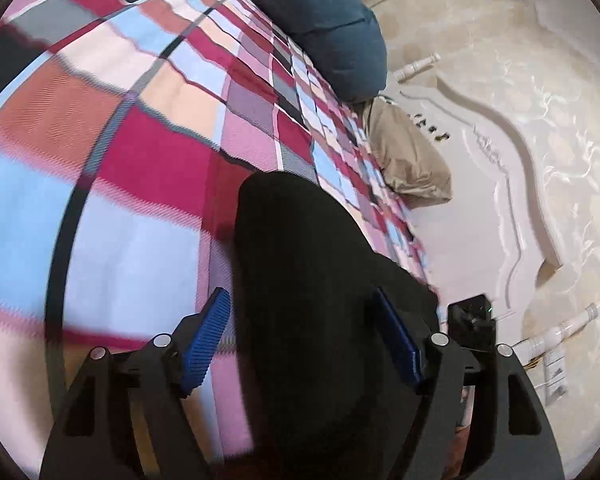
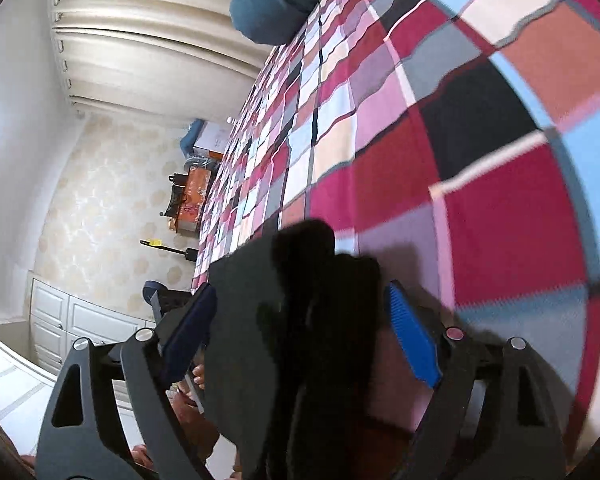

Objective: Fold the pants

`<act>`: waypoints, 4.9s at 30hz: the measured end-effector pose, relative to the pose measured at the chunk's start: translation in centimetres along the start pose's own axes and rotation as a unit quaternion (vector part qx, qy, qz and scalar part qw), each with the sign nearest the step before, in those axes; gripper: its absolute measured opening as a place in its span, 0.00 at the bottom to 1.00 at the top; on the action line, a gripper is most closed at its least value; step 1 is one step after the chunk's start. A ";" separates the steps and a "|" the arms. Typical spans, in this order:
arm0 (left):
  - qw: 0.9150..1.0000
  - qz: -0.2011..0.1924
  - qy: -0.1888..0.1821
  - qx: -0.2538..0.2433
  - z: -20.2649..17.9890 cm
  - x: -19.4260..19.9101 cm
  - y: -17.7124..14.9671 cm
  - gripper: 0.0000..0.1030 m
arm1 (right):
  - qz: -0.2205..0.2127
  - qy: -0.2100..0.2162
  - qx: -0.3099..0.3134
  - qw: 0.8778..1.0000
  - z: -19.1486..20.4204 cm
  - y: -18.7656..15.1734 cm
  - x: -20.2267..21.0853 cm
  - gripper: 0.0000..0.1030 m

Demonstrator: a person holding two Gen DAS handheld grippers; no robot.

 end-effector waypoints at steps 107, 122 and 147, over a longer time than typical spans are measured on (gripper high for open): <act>0.993 -0.039 0.108 -0.035 0.6 0.5 1.3 0.51 | -0.026 -0.028 -0.014 0.999 0.6 -3.2 -7.8 0.37; 0.988 -0.040 0.137 -0.057 -0.4 1.1 1.3 0.46 | -0.031 -0.030 -0.018 0.999 0.6 -3.4 -7.4 0.35; 0.986 -0.044 0.151 -0.054 0.8 3.6 -0.2 0.45 | -0.015 -0.031 -0.021 0.999 1.3 -4.5 -7.9 0.35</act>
Point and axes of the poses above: each gripper's, at about its wrist camera, not at the fingertips, and x roughly against the way its jaws point, z to its left, y to its top, the point moved 4 cm from there along -x, roughly the way its jaws point, and after that the axes turned 13 degrees about y, right-handed, at the moved point
